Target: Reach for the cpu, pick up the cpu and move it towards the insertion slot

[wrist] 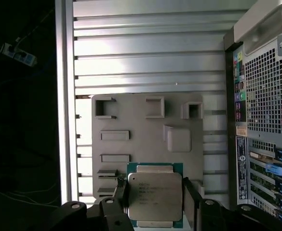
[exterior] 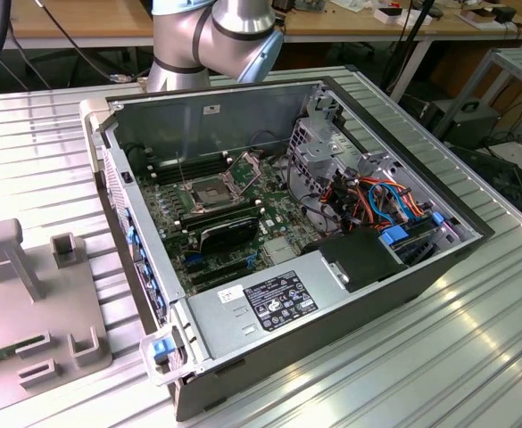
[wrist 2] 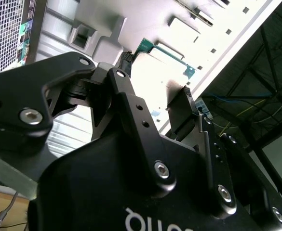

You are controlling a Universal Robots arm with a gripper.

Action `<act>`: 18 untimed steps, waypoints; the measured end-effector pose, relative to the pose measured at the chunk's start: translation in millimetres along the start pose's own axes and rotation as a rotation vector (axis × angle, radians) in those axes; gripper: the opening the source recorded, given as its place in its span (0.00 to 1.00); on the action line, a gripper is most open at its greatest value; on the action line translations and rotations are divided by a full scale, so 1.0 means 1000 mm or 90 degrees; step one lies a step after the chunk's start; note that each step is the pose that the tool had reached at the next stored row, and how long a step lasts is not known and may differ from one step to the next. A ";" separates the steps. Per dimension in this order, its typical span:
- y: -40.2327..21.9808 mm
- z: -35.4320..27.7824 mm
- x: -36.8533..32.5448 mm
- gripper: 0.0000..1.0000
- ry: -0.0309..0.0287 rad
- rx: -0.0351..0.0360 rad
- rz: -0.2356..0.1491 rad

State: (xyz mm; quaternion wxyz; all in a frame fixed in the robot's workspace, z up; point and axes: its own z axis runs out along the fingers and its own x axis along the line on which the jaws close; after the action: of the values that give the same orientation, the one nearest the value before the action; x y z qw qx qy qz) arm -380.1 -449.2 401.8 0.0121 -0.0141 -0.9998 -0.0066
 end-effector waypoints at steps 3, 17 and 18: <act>0.0001 -0.0001 -0.0038 0.55 0.0001 0.0000 0.000; 0.0006 -0.0005 -0.0207 0.55 0.0000 0.0000 0.000; 0.0006 -0.0005 -0.0218 0.55 0.0000 0.0000 0.000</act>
State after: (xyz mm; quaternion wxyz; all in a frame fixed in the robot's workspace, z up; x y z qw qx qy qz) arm -358.2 -449.2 401.7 0.0121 -0.0141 -0.9998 -0.0066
